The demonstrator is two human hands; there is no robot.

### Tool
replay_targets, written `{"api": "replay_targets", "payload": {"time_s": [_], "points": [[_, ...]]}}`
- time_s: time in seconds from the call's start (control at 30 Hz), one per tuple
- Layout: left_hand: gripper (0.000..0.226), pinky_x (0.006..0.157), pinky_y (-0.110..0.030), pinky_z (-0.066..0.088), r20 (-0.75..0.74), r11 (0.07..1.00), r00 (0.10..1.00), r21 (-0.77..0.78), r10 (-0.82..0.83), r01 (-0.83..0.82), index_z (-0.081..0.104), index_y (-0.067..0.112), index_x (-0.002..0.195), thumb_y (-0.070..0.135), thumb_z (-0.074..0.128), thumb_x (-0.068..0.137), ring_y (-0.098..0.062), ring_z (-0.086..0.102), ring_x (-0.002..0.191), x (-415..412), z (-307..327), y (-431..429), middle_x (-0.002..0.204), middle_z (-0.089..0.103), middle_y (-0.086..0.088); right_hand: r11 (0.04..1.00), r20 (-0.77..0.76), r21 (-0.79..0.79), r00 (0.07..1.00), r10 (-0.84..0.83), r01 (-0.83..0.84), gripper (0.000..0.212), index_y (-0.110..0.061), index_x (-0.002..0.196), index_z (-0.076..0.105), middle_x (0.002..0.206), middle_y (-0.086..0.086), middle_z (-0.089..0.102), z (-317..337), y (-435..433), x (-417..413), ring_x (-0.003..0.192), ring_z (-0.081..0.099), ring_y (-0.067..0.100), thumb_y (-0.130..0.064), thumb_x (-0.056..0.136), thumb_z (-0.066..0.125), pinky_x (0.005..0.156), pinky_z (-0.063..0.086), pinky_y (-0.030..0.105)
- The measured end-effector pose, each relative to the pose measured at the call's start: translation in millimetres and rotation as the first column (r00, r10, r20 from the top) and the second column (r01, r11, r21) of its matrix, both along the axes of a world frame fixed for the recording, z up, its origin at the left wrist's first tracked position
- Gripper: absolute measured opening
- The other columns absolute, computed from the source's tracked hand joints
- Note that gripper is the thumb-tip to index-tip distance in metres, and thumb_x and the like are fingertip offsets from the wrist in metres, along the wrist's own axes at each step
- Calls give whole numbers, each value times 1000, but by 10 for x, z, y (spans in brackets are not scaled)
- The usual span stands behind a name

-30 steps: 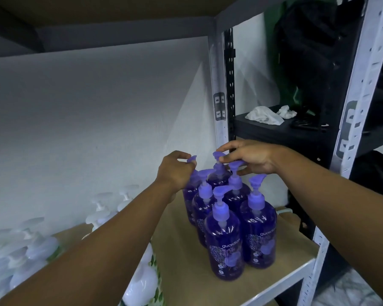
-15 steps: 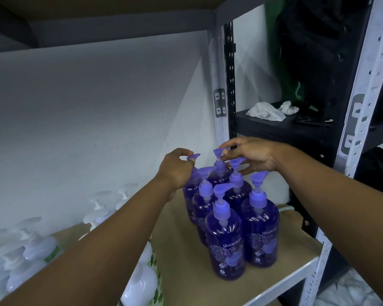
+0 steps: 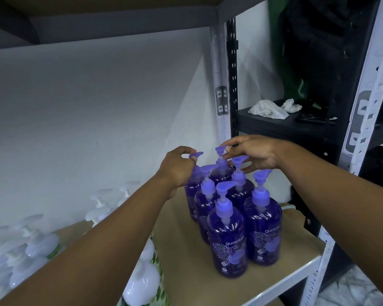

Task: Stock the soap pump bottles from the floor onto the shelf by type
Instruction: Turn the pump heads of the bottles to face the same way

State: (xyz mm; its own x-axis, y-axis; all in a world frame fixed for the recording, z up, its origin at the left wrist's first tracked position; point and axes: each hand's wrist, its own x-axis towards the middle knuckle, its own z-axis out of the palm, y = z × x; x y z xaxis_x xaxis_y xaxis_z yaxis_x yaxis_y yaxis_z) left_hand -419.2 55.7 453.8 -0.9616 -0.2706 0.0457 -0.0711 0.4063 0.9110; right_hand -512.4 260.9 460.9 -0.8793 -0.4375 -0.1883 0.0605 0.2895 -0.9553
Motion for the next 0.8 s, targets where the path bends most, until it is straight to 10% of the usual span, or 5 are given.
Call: {"api": "replay_targets", "payload": {"time_s": [0.57, 0.7, 0.8], "points": [[39, 82, -32, 57, -1, 999, 999, 15, -43, 43, 51, 29, 141, 24, 56, 102, -16, 64, 102, 187, 109, -25, 127, 60, -1, 992, -24, 0, 992, -123, 123, 28, -22, 120, 64, 123, 8, 67, 25, 14, 77, 99, 65, 22, -16, 94, 68, 75, 56, 34], [36, 107, -39, 48, -66, 993, 997, -116, -28, 20, 56, 23, 137, 28, 55, 101, -19, 59, 117, 491, 272, -141, 130, 61, 1, 960, -269, 106, 936, -225, 261, 26, -15, 118, 68, 124, 8, 65, 285, -44, 301, 105, 61, 23, -22, 94, 66, 84, 50, 34], [24, 96, -24, 49, -144, 984, 989, -178, -27, 1, 65, 21, 122, 25, 56, 101, -8, 61, 102, 862, 411, -302, 114, 65, 8, 949, -498, 79, 837, -227, 304, 28, -8, 117, 69, 120, 8, 69, 480, -192, 629, 114, 62, 23, -18, 92, 64, 94, 48, 30]]}}
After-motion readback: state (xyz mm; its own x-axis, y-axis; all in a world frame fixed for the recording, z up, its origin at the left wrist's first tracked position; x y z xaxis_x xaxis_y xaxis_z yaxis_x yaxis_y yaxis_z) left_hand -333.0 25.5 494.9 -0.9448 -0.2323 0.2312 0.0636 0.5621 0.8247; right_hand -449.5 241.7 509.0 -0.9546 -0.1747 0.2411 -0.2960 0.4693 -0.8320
